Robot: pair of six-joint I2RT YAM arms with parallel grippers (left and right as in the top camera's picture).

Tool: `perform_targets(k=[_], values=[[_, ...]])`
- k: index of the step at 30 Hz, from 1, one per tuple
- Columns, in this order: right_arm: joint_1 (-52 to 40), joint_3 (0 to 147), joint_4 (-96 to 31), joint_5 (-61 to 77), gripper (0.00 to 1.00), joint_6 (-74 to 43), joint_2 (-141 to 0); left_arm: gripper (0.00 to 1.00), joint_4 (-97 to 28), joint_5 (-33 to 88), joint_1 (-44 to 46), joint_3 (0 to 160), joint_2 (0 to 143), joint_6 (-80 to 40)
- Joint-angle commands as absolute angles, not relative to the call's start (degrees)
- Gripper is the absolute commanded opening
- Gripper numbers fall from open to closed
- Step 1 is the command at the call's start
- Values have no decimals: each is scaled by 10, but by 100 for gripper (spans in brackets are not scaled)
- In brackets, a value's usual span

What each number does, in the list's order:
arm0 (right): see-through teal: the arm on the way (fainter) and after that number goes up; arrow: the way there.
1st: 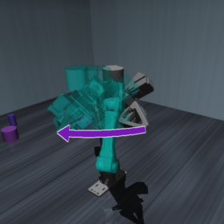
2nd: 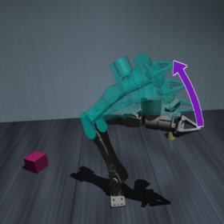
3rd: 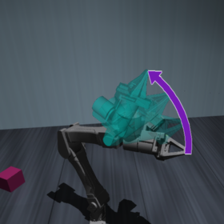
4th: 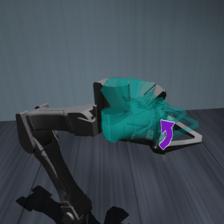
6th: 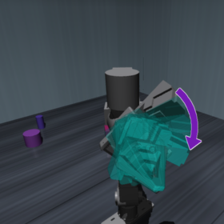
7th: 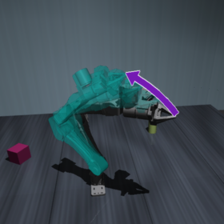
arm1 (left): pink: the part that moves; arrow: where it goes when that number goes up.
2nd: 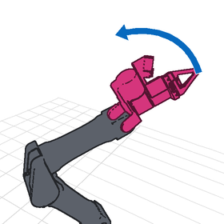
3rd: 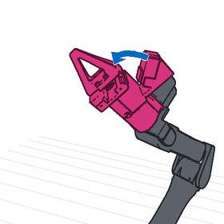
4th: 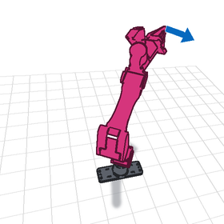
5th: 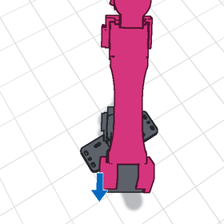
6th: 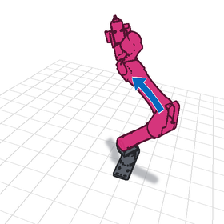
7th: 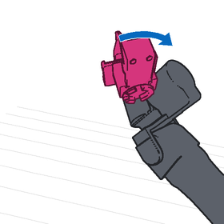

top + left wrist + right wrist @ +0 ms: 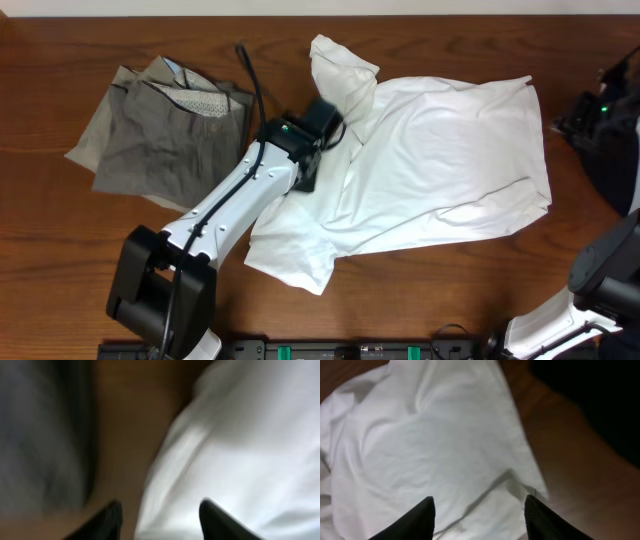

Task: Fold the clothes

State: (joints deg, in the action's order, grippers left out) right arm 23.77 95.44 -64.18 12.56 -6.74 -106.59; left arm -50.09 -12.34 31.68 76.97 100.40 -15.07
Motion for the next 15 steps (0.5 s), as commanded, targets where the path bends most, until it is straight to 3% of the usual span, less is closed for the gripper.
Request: perform_targets(k=[1, 7, 15], values=[[213, 917, -631, 151, 57, -63, -1070, 52, -416, 15, 307, 780, 1016, 13], [194, 830, -573, 197, 53, -45, -1070, 52, -315, 30, 262, 780, 1069, 48], [194, 745, -477, 260, 49, -29, -1070, 50, -292, 78, 197, 780, 1141, 90]])
